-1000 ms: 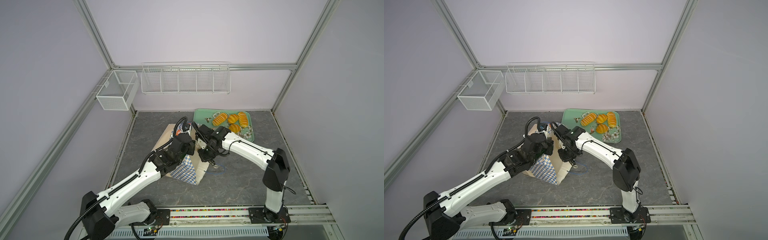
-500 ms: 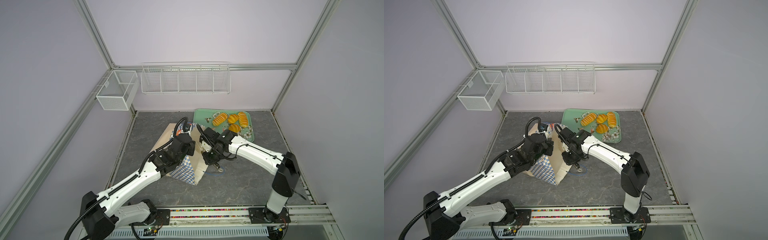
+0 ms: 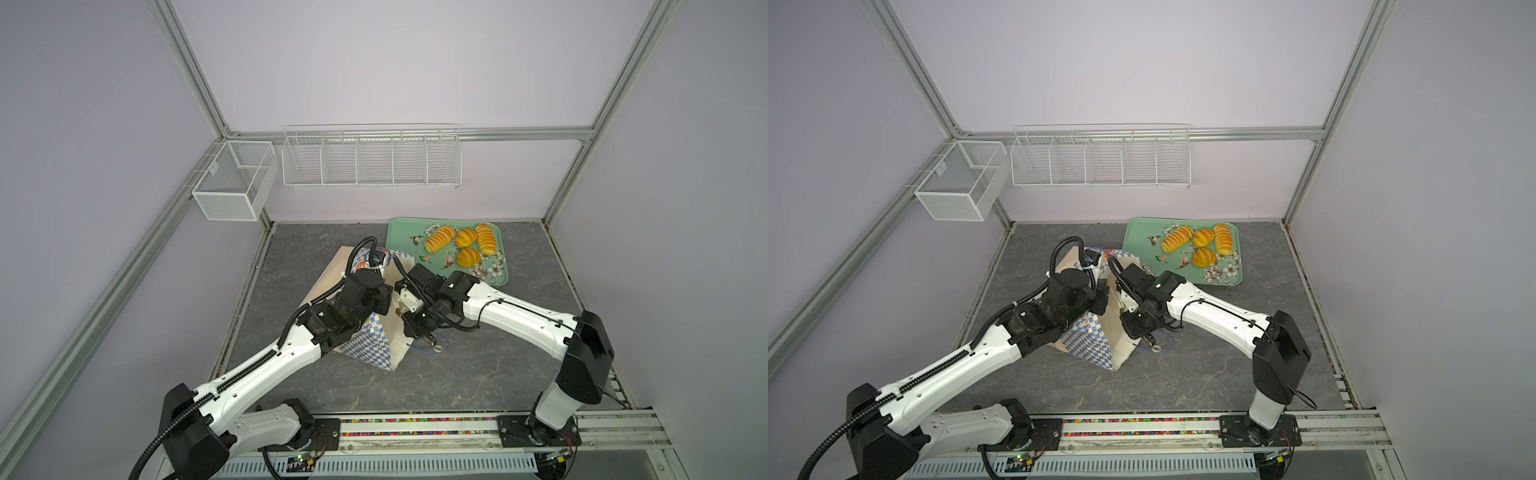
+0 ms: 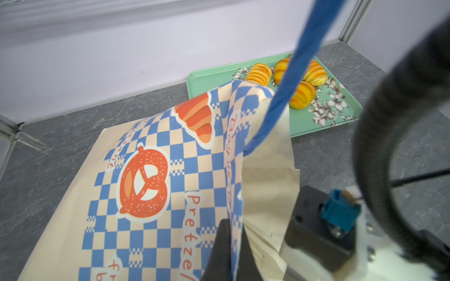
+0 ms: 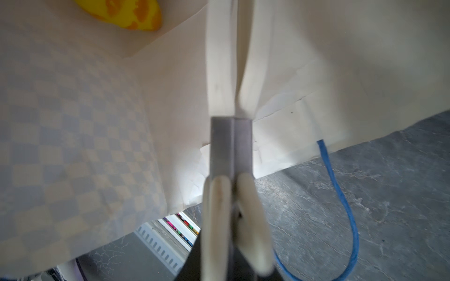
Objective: Take the fake bread out of the paper bag
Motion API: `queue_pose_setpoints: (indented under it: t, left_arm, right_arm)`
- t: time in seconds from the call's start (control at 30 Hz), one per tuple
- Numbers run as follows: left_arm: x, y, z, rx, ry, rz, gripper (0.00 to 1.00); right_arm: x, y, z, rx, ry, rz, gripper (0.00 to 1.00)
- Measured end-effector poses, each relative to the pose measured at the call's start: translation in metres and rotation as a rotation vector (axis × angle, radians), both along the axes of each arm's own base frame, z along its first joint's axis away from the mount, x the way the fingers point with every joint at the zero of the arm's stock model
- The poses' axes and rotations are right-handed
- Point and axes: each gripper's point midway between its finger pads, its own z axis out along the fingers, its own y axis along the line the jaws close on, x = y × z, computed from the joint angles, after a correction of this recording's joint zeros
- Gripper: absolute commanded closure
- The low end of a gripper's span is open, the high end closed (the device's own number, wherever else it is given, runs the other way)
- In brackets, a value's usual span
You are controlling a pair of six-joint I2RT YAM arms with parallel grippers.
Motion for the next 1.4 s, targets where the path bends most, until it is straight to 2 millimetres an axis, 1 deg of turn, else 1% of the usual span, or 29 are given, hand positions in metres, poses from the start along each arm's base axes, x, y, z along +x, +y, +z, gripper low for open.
queue_pose_setpoints:
  t: [0.07,0.17,0.27,0.47,0.57,0.73,0.97,1.13,1.3,1.4]
  left_arm:
    - [-0.002,-0.003,0.0,-0.002,0.003,-0.024,1.0]
    - [-0.003,-0.005,-0.002,-0.003,0.014,-0.047,1.0]
    - [-0.005,-0.008,-0.002,-0.011,0.021,-0.068,1.0]
    - [-0.008,-0.011,-0.005,-0.013,0.04,-0.091,1.0]
    - [-0.01,-0.012,-0.005,-0.019,0.046,-0.102,1.0]
    - [-0.01,-0.016,-0.002,-0.046,0.049,-0.112,1.0]
    - [-0.008,-0.018,-0.001,-0.099,0.073,-0.118,1.0]
    - [-0.008,-0.019,0.0,-0.123,0.088,-0.12,1.0]
    - [-0.008,-0.019,0.0,-0.136,0.099,-0.12,1.0]
    - [-0.008,-0.019,0.0,-0.142,0.101,-0.115,1.0]
  right_arm:
    - [-0.002,0.009,-0.003,0.016,0.005,0.013,0.75]
    - [0.002,0.015,-0.013,0.013,0.008,0.008,0.74]
    - [0.01,0.015,-0.02,0.008,-0.003,-0.015,0.71]
    - [0.009,0.008,-0.039,-0.019,0.002,-0.051,0.63]
    - [0.011,0.005,-0.042,-0.032,-0.002,-0.067,0.6]
    - [0.02,0.007,-0.042,-0.018,-0.037,-0.089,0.59]
    - [0.031,0.012,-0.052,0.004,-0.084,-0.105,0.57]
    - [0.041,0.011,-0.064,-0.03,-0.105,-0.125,0.56]
    - [0.043,0.01,-0.081,-0.077,-0.092,-0.128,0.55]
    - [0.046,0.008,-0.086,-0.089,-0.086,-0.134,0.55]
